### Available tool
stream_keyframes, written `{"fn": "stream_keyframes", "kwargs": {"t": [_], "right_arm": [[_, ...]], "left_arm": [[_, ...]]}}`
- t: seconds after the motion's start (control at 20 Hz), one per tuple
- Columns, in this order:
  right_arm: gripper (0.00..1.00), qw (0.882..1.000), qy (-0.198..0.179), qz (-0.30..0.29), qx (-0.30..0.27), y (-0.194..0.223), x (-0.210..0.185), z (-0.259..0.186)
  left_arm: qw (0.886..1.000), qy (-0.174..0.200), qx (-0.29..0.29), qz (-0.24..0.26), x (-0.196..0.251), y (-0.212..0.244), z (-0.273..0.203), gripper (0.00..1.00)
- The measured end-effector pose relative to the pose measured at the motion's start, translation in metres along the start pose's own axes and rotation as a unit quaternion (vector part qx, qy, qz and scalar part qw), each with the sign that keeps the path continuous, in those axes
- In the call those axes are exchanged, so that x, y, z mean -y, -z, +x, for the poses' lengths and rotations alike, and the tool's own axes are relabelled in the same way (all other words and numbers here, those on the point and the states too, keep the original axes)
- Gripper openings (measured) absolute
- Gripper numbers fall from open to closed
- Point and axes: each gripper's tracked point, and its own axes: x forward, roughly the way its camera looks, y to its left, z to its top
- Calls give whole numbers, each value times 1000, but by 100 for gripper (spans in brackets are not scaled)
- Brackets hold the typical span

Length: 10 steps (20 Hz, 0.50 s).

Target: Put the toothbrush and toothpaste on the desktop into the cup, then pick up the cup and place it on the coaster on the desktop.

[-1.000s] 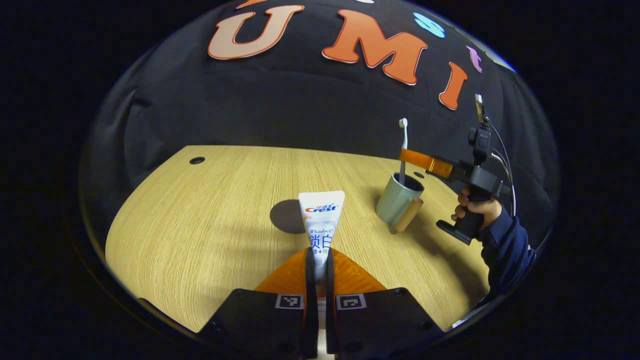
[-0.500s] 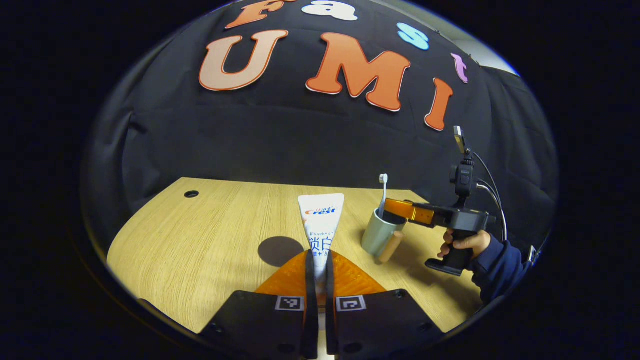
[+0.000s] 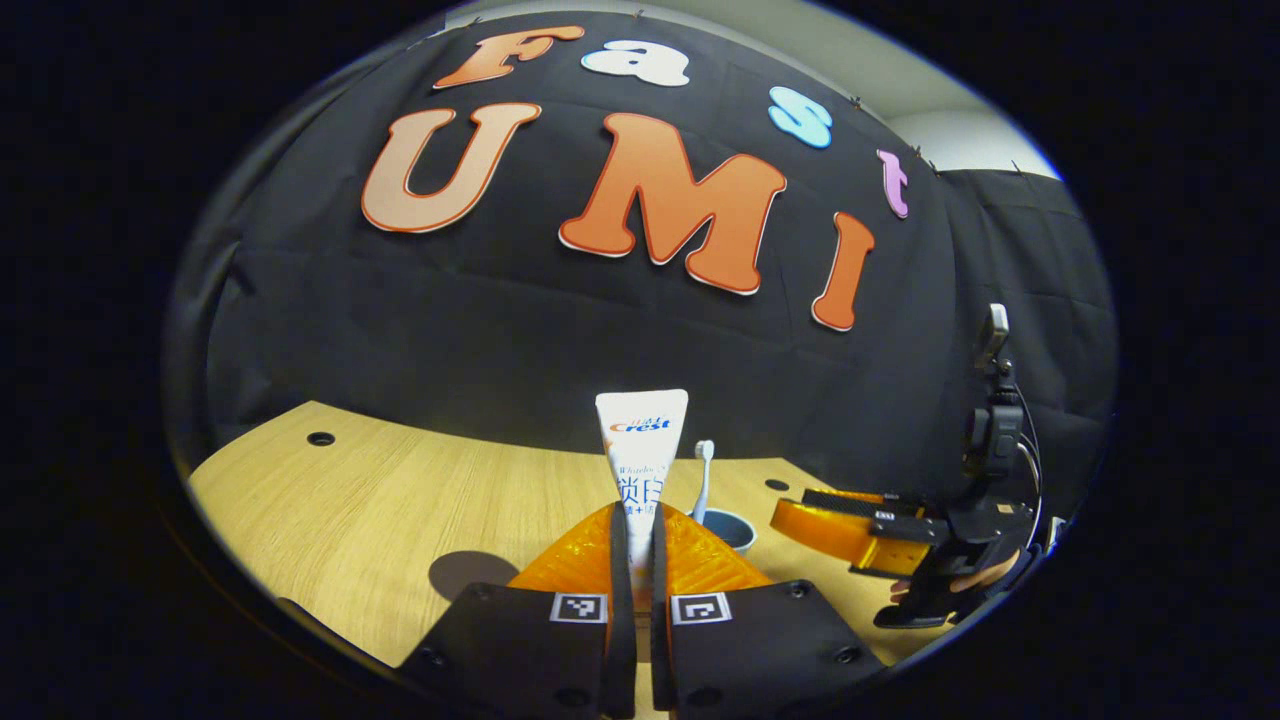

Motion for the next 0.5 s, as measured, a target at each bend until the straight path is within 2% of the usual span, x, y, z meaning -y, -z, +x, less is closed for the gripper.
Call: {"fn": "stream_keyframes", "kwargs": {"t": [0.2,0.5], "right_arm": [[87,1000,6,-2,27,-9,11,-36],[93,998,28,-34,45,-14,30,-70]], "left_arm": [[998,30,60,-5,31,-25,29,10],[991,68,113,-30,57,-35,76,9]]}}
